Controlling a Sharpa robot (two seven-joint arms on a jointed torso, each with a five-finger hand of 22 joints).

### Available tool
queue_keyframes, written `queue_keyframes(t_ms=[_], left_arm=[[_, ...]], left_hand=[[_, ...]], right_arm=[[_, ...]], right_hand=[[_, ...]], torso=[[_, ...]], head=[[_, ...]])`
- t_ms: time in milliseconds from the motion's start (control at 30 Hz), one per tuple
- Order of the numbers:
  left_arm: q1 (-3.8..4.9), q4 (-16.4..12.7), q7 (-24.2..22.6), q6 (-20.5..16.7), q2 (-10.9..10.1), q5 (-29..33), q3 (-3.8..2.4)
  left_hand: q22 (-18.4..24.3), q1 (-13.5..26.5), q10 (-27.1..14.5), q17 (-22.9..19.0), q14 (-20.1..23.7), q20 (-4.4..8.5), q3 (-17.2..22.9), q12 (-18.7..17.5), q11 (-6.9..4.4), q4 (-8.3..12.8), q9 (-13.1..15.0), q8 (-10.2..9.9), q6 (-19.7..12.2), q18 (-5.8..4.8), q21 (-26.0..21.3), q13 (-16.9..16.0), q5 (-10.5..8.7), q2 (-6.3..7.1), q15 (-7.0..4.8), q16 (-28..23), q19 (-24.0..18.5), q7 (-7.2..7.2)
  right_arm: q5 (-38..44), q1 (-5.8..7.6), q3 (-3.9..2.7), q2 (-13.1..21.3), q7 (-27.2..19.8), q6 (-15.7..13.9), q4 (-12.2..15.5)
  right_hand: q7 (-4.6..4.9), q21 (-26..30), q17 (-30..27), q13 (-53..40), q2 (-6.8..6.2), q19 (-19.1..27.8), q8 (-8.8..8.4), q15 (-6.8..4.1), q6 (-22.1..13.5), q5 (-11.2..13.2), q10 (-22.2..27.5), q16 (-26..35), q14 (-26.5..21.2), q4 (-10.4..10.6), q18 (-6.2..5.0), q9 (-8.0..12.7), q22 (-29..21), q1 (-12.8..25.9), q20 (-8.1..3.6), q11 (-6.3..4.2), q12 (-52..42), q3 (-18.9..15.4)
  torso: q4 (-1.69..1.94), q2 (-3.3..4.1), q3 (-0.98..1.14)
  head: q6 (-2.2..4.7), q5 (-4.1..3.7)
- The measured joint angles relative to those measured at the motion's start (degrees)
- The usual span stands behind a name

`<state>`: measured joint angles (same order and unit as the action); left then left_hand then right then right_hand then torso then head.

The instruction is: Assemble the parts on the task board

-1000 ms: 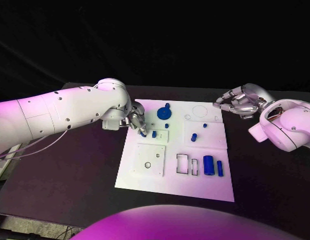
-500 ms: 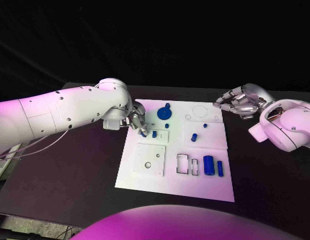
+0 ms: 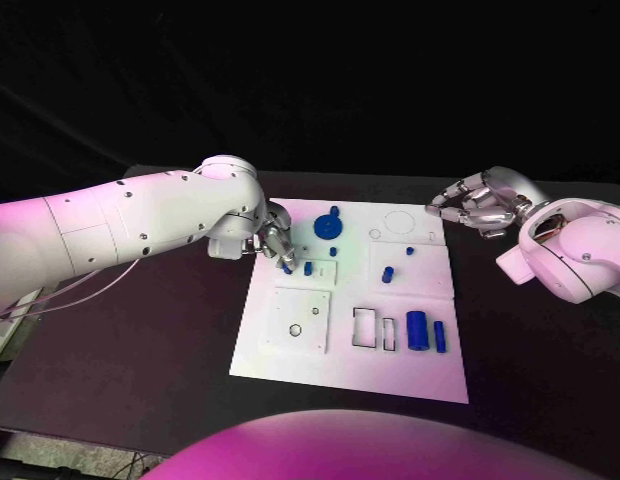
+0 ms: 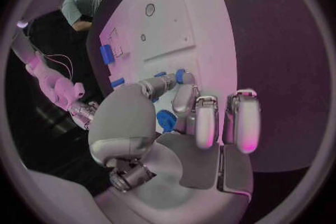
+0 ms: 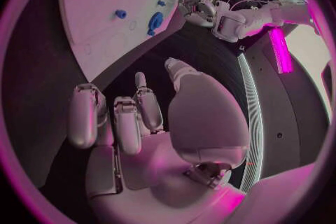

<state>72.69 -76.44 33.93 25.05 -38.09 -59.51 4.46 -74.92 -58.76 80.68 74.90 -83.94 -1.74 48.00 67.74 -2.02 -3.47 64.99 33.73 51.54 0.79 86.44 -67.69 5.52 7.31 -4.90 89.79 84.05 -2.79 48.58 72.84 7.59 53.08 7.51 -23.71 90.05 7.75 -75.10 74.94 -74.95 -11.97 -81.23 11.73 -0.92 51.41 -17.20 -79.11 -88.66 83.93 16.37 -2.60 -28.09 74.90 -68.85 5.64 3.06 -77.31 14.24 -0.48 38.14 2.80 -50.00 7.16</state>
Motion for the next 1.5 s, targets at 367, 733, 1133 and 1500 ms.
queue_keyframes(t_ms=[367,733,1133,1500], left_arm=[[0.02,0.4,1.0,-0.1,0.5,0.7,0.04],[-0.02,0.6,1.5,-0.6,0.6,1.5,0.07],[-0.01,1.1,2.0,-1.0,0.6,2.1,0.16],[0.01,1.2,2.3,-1.2,0.6,2.2,0.18]], left_hand=[[0.0,0.0,0.0,0.0,0.0,0.0,0.0,0.0,0.01,0.0,0.1,0.0,0.3,0.0,0.0,0.0,0.32,0.0,0.0,0.0,0.0,0.03],[0.0,0.6,0.0,0.0,0.0,0.0,-0.1,0.0,0.01,0.1,-0.8,-1.3,0.4,0.0,0.0,0.6,-2.01,-0.51,0.0,0.0,0.0,0.16],[0.0,5.0,-0.3,0.0,0.0,0.0,-1.3,0.0,-0.34,1.6,-2.6,-2.8,1.2,0.0,0.0,0.7,-2.29,2.37,0.0,0.0,0.0,0.97],[0.0,6.1,-0.3,0.0,0.0,0.0,-2.8,-0.2,-0.33,0.5,-2.9,-3.2,1.4,0.0,0.0,0.8,-2.49,3.05,0.0,0.0,0.0,1.09]], right_arm=[[0.1,0.0,0.0,0.0,0.0,0.0,0.0],[0.6,-0.02,0.0,0.0,0.0,0.0,0.0],[0.8,-0.07,0.0,0.0,0.0,0.0,0.0],[0.9,-0.11,0.0,0.0,0.0,0.0,-0.1]], right_hand=[[0.0,0.0,0.0,0.0,0.0,0.0,0.0,0.0,0.0,0.0,0.0,0.0,0.0,0.0,0.0,0.0,0.0,0.0,0.0,0.0,0.0,0.0],[0.0,0.0,0.0,0.0,0.0,0.0,0.0,0.0,0.0,0.0,0.0,0.0,0.0,0.0,0.0,0.0,0.0,0.0,0.0,0.0,0.2,0.0],[0.0,0.2,0.0,0.0,0.0,0.0,0.0,0.0,0.0,0.0,0.0,0.0,0.0,0.0,0.0,0.0,0.0,0.0,0.02,0.01,0.2,0.0],[-0.21,0.2,0.0,0.0,-0.01,0.2,0.0,0.0,-0.2,0.0,0.2,0.0,0.0,0.2,0.0,0.0,0.0,0.0,0.21,0.21,0.2,-0.2]], torso=[[0.01,-0.03,0.0],[0.05,-0.09,0.02],[0.04,-0.09,0.03],[0.05,-0.02,0.02]], head=[[0.0,-0.13],[0.0,-0.18],[0.0,-0.22],[0.0,-0.26]])
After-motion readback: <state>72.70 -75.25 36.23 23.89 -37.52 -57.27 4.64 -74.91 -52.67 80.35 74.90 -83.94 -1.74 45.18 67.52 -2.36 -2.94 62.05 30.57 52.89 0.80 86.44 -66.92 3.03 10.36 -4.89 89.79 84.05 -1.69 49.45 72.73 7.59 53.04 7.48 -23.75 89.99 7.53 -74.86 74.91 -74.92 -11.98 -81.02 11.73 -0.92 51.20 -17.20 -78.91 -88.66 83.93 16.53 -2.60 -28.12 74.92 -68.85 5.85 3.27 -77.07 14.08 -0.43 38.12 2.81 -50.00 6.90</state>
